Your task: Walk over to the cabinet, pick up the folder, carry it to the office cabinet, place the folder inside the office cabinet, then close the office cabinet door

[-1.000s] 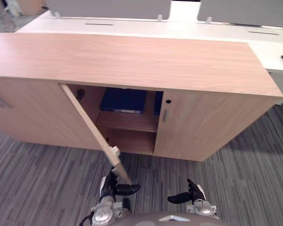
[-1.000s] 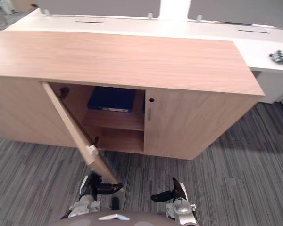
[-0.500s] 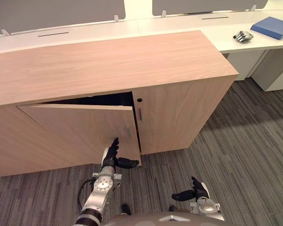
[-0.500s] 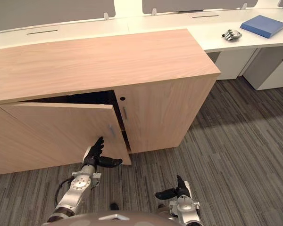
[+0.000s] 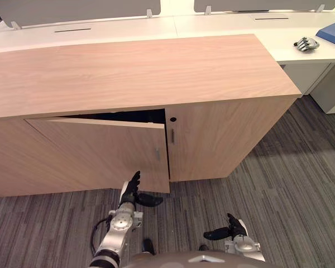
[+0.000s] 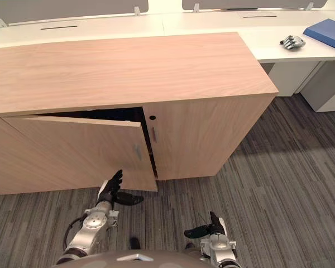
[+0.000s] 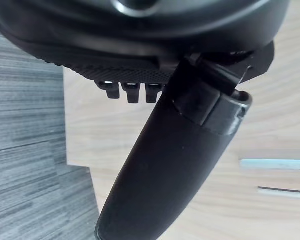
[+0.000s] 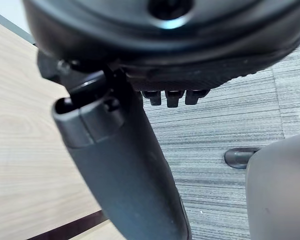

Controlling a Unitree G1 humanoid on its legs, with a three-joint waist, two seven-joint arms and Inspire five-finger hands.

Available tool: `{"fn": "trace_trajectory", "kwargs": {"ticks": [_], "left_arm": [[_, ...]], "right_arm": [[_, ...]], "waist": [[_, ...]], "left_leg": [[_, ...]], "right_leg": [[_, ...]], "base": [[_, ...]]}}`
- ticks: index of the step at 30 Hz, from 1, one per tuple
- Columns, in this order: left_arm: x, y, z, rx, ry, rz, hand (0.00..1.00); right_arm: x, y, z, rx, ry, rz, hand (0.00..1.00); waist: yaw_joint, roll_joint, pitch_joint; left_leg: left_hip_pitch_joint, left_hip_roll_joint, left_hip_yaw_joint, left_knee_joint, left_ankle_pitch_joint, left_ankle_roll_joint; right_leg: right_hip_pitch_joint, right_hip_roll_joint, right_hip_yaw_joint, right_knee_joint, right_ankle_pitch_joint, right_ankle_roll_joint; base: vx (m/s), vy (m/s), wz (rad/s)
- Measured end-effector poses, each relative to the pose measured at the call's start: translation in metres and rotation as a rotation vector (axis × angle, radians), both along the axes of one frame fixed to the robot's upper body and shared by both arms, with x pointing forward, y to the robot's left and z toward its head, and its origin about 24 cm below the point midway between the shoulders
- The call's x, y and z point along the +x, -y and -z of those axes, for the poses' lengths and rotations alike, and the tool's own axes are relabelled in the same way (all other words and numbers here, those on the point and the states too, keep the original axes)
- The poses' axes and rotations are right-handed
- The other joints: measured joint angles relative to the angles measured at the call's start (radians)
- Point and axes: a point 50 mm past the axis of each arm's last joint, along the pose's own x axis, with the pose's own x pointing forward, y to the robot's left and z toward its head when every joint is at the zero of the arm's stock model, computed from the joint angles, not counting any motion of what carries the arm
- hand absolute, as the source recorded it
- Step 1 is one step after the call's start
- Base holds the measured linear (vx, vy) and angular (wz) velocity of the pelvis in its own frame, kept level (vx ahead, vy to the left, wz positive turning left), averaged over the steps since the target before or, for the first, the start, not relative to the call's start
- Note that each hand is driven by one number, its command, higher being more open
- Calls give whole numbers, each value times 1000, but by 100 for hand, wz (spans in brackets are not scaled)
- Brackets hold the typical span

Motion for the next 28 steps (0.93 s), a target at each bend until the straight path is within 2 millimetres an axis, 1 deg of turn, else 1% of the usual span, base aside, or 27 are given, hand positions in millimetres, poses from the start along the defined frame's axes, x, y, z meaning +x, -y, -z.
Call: {"fn": "trace_trajectory", "kwargs": {"ticks": [3,5,6,8,9,10,11,13,15,22,28], "left_arm": [[-14,-3,13,-8,-78,3,100],[-30,-10,26,0,-163,-18,100],[-35,-12,30,5,-187,-22,100],[-57,-24,43,43,-293,-56,100],[-62,-27,46,55,-321,-62,100],[-74,-31,51,73,-375,-74,100],[-77,-32,53,73,-394,-83,100],[-79,-39,53,94,-406,-103,100],[-83,-41,55,94,-425,-118,100],[-86,-43,56,74,-439,-168,100],[-86,-44,56,62,-439,-199,100]], "right_arm": [[2,-1,1,16,-3,20,100],[1,-1,1,17,-4,25,100],[1,-1,1,18,-7,26,100],[0,-1,3,24,-27,36,100],[0,0,4,24,-31,39,100],[-2,1,4,26,-39,52,100],[-3,1,5,27,-42,57,100],[-2,1,5,29,-49,53,100],[-1,0,6,36,-55,49,100],[1,-1,6,40,-66,48,100],[1,1,6,45,-63,76,100]], "waist": [[1,-5,3],[1,-12,7],[1,-14,7],[3,-24,13],[5,-26,14],[7,-29,14],[8,-30,15],[10,-33,19],[10,-35,20],[9,-36,23],[9,-36,38]], "left_leg": [[0,-2,-4,0,0,0],[-2,-5,-14,0,2,1],[-3,-6,-18,0,3,1],[-1,-11,-24,0,3,2],[-1,-13,-26,0,3,2],[-2,-16,-28,-1,3,2],[-3,-18,-30,-1,3,2],[-5,-23,-41,0,4,3],[1,-26,-45,-1,2,4],[4,-27,-48,-1,0,4],[13,-38,-56,-1,-4,5]], "right_leg": [[1,-2,-6,0,-1,1],[4,-5,-18,0,-2,3],[5,-6,-22,0,-3,4],[17,-10,-34,-5,-4,5],[18,-11,-37,-6,-4,6],[19,-15,-40,-6,-5,7],[20,-16,-42,-7,-6,8],[24,-20,-52,-7,-6,9],[34,-23,-56,-11,-8,12],[40,-25,-62,-11,-10,14],[54,-36,-73,-9,-17,24]], "base": [[-36,2,3],[-41,-2,12],[-42,-2,16],[-22,4,15],[-8,8,11],[2,7,8],[8,8,14],[8,6,13],[5,2,6],[0,-2,1],[-6,-1,4]]}}
